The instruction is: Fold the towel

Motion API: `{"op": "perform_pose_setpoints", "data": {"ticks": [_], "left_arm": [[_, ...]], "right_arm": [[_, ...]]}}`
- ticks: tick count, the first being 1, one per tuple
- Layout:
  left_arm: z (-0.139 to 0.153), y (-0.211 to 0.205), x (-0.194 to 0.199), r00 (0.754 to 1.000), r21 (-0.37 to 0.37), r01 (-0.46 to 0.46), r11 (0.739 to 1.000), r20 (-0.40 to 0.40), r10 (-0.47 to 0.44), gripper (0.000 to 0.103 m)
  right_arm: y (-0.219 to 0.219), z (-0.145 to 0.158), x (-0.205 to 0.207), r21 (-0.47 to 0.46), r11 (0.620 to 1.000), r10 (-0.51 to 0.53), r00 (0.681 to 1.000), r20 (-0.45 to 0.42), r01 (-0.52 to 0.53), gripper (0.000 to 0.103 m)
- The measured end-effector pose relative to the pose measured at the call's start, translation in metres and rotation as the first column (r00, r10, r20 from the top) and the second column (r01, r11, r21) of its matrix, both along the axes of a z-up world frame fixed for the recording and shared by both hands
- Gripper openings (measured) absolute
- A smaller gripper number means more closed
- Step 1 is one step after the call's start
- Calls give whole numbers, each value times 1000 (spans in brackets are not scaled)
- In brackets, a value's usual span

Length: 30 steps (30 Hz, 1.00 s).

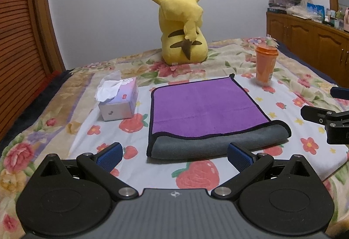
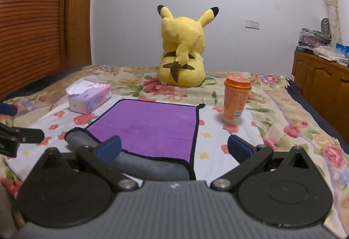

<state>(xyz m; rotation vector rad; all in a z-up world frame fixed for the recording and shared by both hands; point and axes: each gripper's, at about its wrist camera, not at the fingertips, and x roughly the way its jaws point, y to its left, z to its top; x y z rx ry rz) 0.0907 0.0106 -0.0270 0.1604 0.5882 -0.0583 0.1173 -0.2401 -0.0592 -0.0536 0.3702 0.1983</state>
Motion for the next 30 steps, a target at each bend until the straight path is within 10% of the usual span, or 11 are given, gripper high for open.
{"op": "perform_pose_setpoints", "data": {"ticks": [30], "left_arm": [[-39, 35, 98, 993, 25, -11, 1000, -120, 14, 100]], "right_arm": [[-1, -23, 70, 53, 996, 84, 988, -126, -78, 103]]}}
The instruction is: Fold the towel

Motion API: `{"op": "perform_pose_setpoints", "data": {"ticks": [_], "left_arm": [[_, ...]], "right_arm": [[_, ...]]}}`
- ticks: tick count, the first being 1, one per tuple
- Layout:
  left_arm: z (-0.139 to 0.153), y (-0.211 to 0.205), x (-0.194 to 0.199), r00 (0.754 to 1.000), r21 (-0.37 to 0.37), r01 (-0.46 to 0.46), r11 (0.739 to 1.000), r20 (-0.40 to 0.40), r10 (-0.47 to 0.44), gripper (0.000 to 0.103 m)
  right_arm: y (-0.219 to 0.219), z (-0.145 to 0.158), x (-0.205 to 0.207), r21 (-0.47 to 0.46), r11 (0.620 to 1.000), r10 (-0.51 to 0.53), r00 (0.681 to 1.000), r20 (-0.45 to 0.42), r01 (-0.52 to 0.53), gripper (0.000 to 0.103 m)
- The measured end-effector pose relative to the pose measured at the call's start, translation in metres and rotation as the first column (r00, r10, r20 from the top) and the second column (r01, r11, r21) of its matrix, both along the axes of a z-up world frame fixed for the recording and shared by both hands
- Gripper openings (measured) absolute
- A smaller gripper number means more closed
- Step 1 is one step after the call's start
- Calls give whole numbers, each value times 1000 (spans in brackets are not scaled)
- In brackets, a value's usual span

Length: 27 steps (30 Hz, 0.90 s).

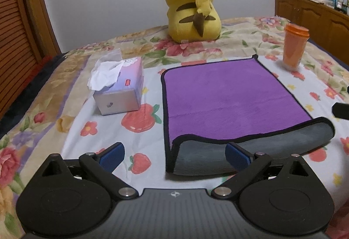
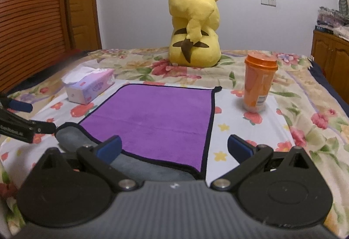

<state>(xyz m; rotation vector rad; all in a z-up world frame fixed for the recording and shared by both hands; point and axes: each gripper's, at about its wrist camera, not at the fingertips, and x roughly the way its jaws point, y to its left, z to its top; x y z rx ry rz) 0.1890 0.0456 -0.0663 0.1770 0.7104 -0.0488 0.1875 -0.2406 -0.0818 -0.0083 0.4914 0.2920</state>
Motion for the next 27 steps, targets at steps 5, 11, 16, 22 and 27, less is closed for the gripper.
{"op": "perform_pose_setpoints", "data": {"ticks": [5, 11, 16, 22, 27], "left_arm": [[-7, 9, 15, 1000, -19, -5, 1000, -23, 4, 95], [-15, 18, 29, 998, -64, -22, 998, -65, 18, 91], [-20, 23, 35, 996, -108, -30, 994, -89, 20, 84], [-24, 25, 40, 994, -155, -16, 988, -105, 0, 69], [-30, 25, 44, 993, -173, 2, 985, -120, -23, 61]], "right_arm": [[-2, -4, 7, 14, 1000, 5, 1000, -16, -5, 103], [-2, -12, 15, 14, 1000, 14, 999, -52, -13, 103], [-1, -18, 23, 7, 1000, 22, 996, -82, -21, 103], [-2, -25, 29, 7, 1000, 30, 992, -126, -30, 102], [-2, -32, 34, 12, 999, 48, 984, -172, -46, 102]]}}
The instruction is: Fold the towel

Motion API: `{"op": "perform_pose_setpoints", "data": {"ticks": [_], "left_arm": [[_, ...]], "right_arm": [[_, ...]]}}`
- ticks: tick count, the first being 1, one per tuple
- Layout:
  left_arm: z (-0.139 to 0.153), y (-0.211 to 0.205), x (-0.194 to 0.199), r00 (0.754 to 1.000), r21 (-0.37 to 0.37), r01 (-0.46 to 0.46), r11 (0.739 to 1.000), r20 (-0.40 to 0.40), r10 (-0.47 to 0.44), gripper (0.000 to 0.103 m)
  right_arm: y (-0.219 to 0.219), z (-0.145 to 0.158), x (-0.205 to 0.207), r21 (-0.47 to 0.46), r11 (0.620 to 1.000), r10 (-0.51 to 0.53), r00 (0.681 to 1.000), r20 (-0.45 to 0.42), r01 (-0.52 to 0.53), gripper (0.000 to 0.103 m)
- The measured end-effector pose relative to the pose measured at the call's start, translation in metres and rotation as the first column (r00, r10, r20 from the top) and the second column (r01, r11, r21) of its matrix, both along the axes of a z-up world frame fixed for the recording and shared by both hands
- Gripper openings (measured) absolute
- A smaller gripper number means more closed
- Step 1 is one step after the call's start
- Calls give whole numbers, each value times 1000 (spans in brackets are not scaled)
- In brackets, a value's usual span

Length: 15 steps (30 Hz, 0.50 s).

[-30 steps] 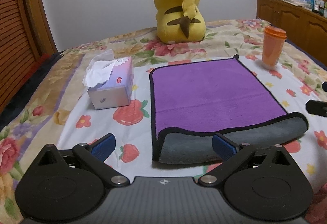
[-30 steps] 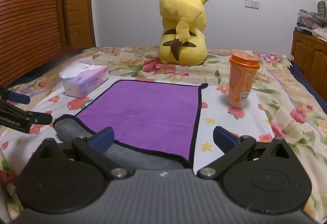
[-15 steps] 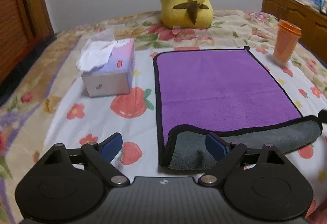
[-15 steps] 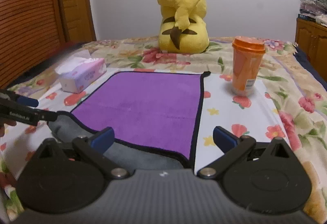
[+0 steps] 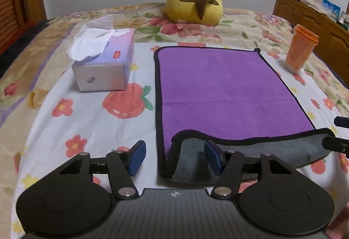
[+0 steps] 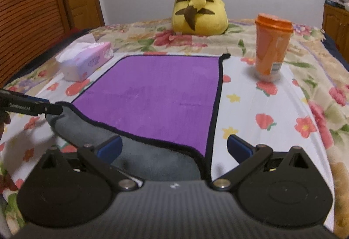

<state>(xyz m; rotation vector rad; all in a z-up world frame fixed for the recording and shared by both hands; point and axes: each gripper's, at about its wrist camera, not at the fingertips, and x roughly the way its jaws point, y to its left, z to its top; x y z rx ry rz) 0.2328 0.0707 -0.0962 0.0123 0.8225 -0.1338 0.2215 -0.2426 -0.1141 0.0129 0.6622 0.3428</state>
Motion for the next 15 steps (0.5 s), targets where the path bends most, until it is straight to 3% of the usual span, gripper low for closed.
{"op": "perform_pose_setpoints", "data": {"ticks": [3, 4, 5, 12, 15], "left_arm": [[-4, 1, 0, 1000, 5, 3, 1000, -6, -3, 60], [-5, 1, 0, 1000, 3, 2, 1000, -11, -2, 59], [-6, 1, 0, 1000, 2, 3, 1000, -17, -3, 56], [-14, 1, 1, 998, 3, 15, 1000, -60, -15, 40], [-14, 1, 1, 998, 6, 17, 1000, -62, -16, 40]], "right_arm": [[-1, -3, 2, 3, 1000, 3, 1000, -25, -3, 101], [-2, -5, 3, 6, 1000, 3, 999, -35, -2, 96], [-3, -6, 5, 10, 1000, 3, 999, -47, -3, 91], [-11, -13, 13, 48, 999, 11, 993, -117, -6, 86], [-13, -16, 16, 53, 999, 15, 989, -144, -8, 81]]}}
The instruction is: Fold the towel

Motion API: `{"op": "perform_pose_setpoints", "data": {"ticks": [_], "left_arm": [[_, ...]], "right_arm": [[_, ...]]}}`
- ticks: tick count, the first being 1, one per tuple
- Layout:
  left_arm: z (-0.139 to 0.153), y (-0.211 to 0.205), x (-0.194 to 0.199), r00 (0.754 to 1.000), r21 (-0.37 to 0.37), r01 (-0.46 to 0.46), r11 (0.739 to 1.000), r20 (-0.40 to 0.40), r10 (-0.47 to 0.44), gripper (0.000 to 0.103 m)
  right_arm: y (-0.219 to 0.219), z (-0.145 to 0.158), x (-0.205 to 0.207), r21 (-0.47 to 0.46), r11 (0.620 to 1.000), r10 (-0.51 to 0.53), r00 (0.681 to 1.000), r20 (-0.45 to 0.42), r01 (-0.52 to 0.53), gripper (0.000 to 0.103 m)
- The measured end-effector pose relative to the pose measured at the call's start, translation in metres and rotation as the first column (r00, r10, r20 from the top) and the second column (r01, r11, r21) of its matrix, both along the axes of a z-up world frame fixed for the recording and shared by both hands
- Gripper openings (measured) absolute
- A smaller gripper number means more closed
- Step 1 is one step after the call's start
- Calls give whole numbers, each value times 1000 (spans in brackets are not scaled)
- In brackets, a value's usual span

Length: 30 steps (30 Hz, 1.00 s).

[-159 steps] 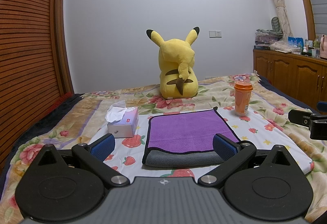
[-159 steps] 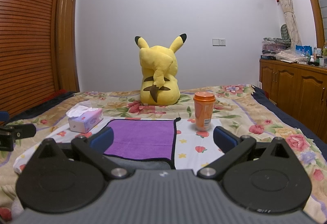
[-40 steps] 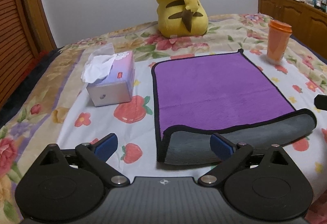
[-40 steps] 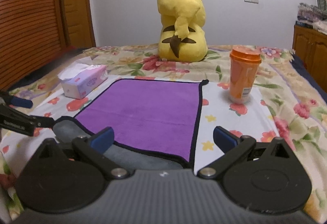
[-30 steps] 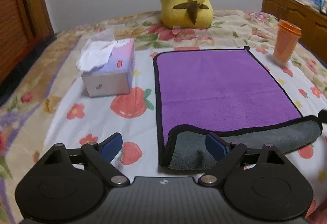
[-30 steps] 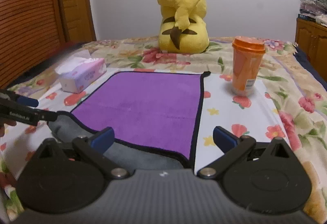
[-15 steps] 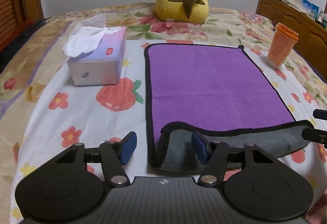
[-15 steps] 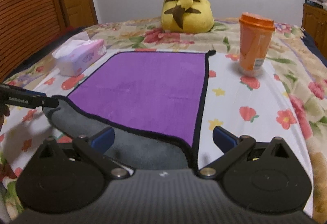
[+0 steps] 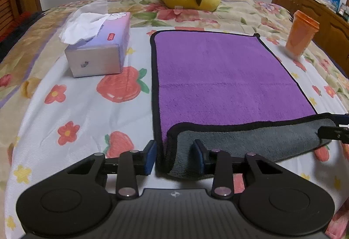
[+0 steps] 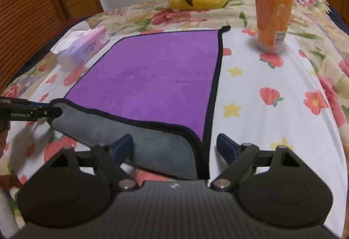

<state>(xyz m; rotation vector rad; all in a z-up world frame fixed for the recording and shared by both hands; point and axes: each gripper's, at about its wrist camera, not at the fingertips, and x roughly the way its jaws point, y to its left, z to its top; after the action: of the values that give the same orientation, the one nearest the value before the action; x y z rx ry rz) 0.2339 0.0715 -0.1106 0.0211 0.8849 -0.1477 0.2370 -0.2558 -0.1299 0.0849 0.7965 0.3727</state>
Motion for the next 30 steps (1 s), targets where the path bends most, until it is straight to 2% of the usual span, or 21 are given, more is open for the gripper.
{"op": "perform_pose_setpoints", "data": {"ticks": [4, 7, 11, 13, 18, 22, 25, 28, 30], "left_arm": [[-1, 1, 0, 1000, -5, -2, 1000, -3, 2, 40], [-1, 1, 0, 1000, -4, -1, 1000, -2, 1, 39], [0, 1, 0, 1000, -14, 10, 1000, 2, -10, 28], [1, -1, -1, 1000, -16, 14, 1000, 4, -14, 26], [2, -3, -3, 1000, -3, 22, 1000, 11, -22, 21], [2, -3, -3, 1000, -9, 23, 1000, 11, -23, 14], [4, -5, -5, 999, -7, 27, 1000, 22, -27, 10], [5, -6, -6, 999, -7, 30, 1000, 29, -30, 9], [7, -6, -7, 999, -7, 33, 999, 36, -33, 8]], "right_arm": [[-3, -2, 3, 19, 1000, 20, 999, -40, -19, 69], [-4, -2, 4, 21, 999, 41, 998, -54, -40, 67], [-8, 0, 6, 26, 999, 42, 998, -53, -40, 58], [-9, 2, 6, 18, 999, 42, 998, -49, -41, 57], [-7, 6, 4, 3, 997, 74, 996, -42, -73, 47], [-4, 4, 5, -26, 996, 85, 995, -48, -87, 22], [-4, 2, 5, -40, 996, 76, 996, -52, -78, 20], [-3, 1, 5, -44, 995, 84, 995, -52, -86, 9], [-3, 2, 4, -45, 995, 87, 995, -47, -89, 7]]}}
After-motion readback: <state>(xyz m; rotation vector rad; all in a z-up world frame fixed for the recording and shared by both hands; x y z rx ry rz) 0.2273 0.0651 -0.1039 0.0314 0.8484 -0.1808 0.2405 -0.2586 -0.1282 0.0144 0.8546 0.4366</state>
